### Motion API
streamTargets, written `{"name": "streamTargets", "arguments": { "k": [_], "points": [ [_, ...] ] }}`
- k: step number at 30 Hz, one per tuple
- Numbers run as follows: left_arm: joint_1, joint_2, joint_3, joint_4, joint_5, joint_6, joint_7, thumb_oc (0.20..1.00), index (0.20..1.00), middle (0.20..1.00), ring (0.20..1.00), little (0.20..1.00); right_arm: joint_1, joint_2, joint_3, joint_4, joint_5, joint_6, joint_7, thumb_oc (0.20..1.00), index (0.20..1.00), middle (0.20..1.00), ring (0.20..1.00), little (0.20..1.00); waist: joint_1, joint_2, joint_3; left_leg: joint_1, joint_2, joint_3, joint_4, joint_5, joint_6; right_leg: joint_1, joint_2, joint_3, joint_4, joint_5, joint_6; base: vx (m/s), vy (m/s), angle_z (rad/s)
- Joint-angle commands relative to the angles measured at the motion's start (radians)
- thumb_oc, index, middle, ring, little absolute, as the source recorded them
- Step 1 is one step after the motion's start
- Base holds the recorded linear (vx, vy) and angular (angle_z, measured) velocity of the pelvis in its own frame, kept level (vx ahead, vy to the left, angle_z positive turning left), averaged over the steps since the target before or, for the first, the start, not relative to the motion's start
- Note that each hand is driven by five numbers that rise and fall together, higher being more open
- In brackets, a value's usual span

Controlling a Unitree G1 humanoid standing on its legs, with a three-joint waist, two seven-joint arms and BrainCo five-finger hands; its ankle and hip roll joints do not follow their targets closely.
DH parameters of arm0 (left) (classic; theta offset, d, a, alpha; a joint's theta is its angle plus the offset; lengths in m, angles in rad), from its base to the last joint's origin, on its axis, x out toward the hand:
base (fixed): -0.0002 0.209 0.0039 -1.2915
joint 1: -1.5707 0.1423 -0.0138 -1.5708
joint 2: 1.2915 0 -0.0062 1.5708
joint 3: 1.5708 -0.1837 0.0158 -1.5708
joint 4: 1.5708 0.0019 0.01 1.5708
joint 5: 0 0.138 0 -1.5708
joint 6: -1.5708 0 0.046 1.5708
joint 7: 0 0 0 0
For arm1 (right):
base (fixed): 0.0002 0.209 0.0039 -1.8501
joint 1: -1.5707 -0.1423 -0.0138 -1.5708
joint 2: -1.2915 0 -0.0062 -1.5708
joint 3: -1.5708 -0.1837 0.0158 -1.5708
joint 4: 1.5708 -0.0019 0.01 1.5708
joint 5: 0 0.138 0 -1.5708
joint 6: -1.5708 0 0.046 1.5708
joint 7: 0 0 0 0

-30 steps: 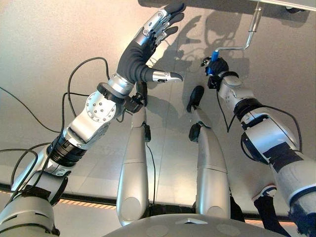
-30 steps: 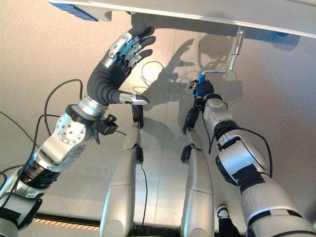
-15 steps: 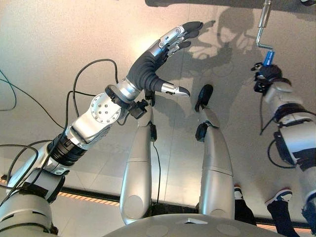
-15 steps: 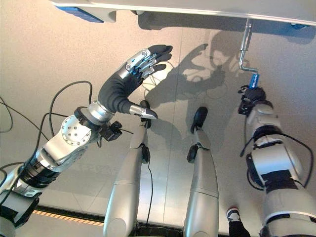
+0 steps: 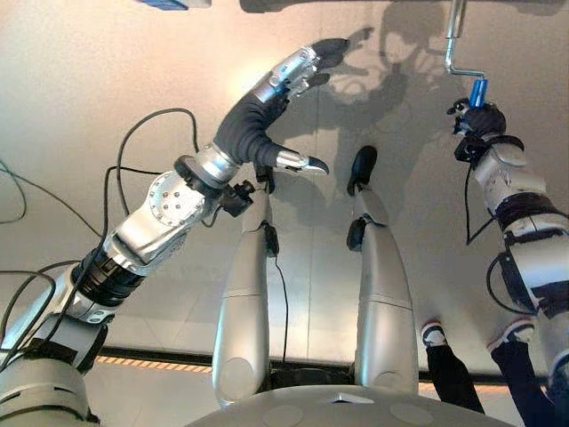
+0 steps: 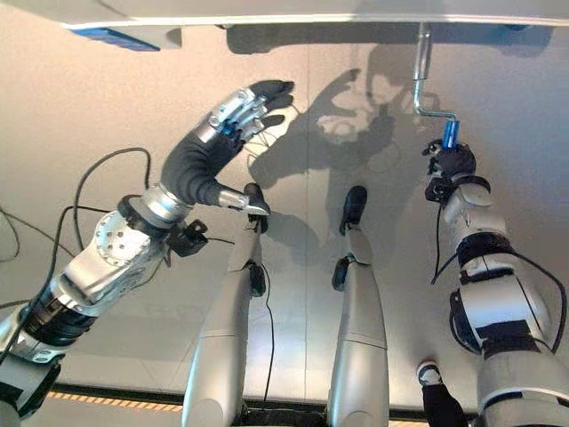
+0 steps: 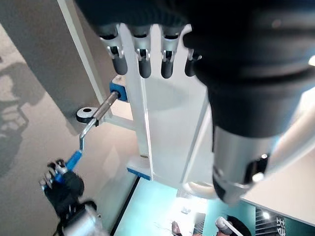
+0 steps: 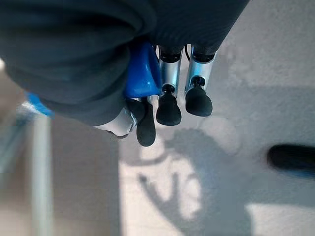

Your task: Raise the hospital bed

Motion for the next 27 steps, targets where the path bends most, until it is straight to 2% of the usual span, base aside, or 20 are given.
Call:
{"name": "streamTargets", "arguments": {
  "k": [1, 5, 6, 9, 10, 11, 12, 13, 19, 25, 27],
  "points": [
    [0.096, -0.011, 0.11, -0.114, 0.009, -0.041, 0.016, 1.0, 1.0, 1.0, 1.0, 1.0, 0.272, -0.163, -0.161, -0.331, 0.137, -0.207, -0.048, 0.2, 0.2, 0.2, 0.2, 0.2, -0.063, -0.023, -0.024, 0.023, 0.033, 0.02, 0.086, -0.098, -0.03, 0.056, 0.064, 0.004, -0.054, 0.019, 0.072, 0.0, -0.042, -0.09],
    [0.141, 0.025, 0.168, -0.143, 0.002, -0.04, 0.012, 1.0, 1.0, 1.0, 1.0, 1.0, 0.466, -0.125, -0.266, -0.714, 0.161, -0.276, 0.03, 0.2, 0.2, 0.2, 0.2, 0.2, -0.081, -0.044, -0.024, 0.014, 0.033, 0.013, 0.098, -0.102, -0.028, 0.055, 0.063, 0.0, -0.045, 0.016, 0.072, 0.01, -0.028, -0.08],
    [0.167, 0.035, 0.18, -0.154, 0.001, -0.04, 0.013, 1.0, 1.0, 1.0, 1.0, 1.0, 0.516, -0.111, -0.277, -0.784, 0.156, -0.278, 0.038, 0.2, 0.2, 0.2, 0.2, 0.2, -0.083, -0.045, -0.024, 0.04, 0.033, -0.001, 0.105, -0.133, -0.034, 0.08, 0.066, 0.006, -0.034, -0.012, 0.08, 0.06, -0.005, -0.06],
    [0.207, 0.067, 0.23, -0.185, -0.001, -0.035, 0.01, 1.0, 1.0, 1.0, 1.0, 1.0, 0.578, -0.109, -0.274, -0.973, 0.164, -0.263, 0.098, 0.2, 0.2, 0.2, 0.2, 0.2, -0.09, -0.057, -0.024, 0.013, 0.034, 0.009, 0.103, -0.105, -0.027, 0.059, 0.064, -0.002, -0.042, 0.016, 0.072, -0.02, -0.014, -0.02],
    [0.228, 0.073, 0.23, -0.189, -0.003, -0.033, 0.007, 1.0, 1.0, 1.0, 1.0, 1.0, 0.591, -0.115, -0.26, -0.996, 0.171, -0.254, 0.112, 0.2, 0.2, 0.2, 0.2, 0.2, -0.089, -0.058, -0.024, 0.037, 0.034, -0.005, 0.109, -0.132, -0.034, 0.086, 0.065, 0.002, -0.033, -0.01, 0.08, -0.01, -0.026, 0.03],
    [0.226, 0.081, 0.238, -0.195, -0.003, -0.033, 0.004, 1.0, 1.0, 1.0, 1.0, 1.0, 0.588, -0.121, -0.247, -1.022, 0.176, -0.245, 0.12, 0.2, 0.2, 0.2, 0.2, 0.2, -0.088, -0.061, -0.024, 0.012, 0.035, 0.006, 0.107, -0.103, -0.027, 0.064, 0.063, -0.007, -0.041, 0.016, 0.072, -0.01, -0.029, 0.06],
    [0.232, 0.09, 0.245, -0.201, -0.005, -0.032, -0.001, 1.0, 1.0, 1.0, 1.0, 1.0, 0.597, -0.131, -0.234, -1.052, 0.182, -0.236, 0.14, 0.2, 0.2, 0.2, 0.2, 0.2, -0.088, -0.064, -0.024, 0.01, 0.035, 0.005, 0.107, -0.103, -0.028, 0.066, 0.062, -0.01, -0.042, 0.016, 0.072, 0.0, -0.014, 0.05],
    [0.24, 0.089, 0.243, -0.201, -0.005, -0.031, -0.001, 1.0, 1.0, 1.0, 1.0, 1.0, 0.604, -0.13, -0.229, -1.051, 0.182, -0.235, 0.14, 0.2, 0.2, 0.2, 0.2, 0.2, -0.087, -0.062, -0.024, 0.036, 0.035, -0.008, 0.111, -0.131, -0.035, 0.09, 0.064, -0.004, -0.033, -0.011, 0.08, 0.06, -0.01, 0.08],
    [0.257, 0.118, 0.226, -0.199, -0.009, -0.041, -0.017, 1.0, 1.0, 1.0, 1.0, 1.0, 0.574, -0.202, -0.087, -1.135, 0.253, -0.177, 0.229, 0.2, 0.2, 0.2, 0.2, 0.2, -0.069, -0.063, -0.024, 0.036, 0.036, -0.013, 0.11, -0.128, -0.036, 0.1, 0.057, -0.016, -0.036, -0.01, 0.081, 0.01, -0.001, 0.03],
    [0.197, 0.112, 0.164, -0.173, 0.007, -0.048, -0.007, 1.0, 1.0, 1.0, 1.0, 1.0, 0.385, -0.207, 0.164, -1.108, 0.268, -0.121, 0.255, 0.2, 0.2, 0.2, 0.2, 0.2, -0.042, -0.051, -0.024, 0.034, 0.033, -0.016, 0.107, -0.123, -0.035, 0.104, 0.048, -0.024, -0.039, -0.008, 0.082, 0.0, 0.0, 0.0],
    [0.176, 0.098, 0.138, -0.161, 0.009, -0.05, -0.001, 1.0, 1.0, 1.0, 1.0, 1.0, 0.317, -0.175, 0.239, -1.071, 0.273, -0.11, 0.249, 0.2, 0.2, 0.2, 0.2, 0.2, -0.029, -0.043, -0.024, 0.034, 0.031, -0.018, 0.108, -0.122, -0.034, 0.104, 0.046, -0.026, -0.037, -0.008, 0.08, 0.0, 0.0, 0.0]
  ]
}}
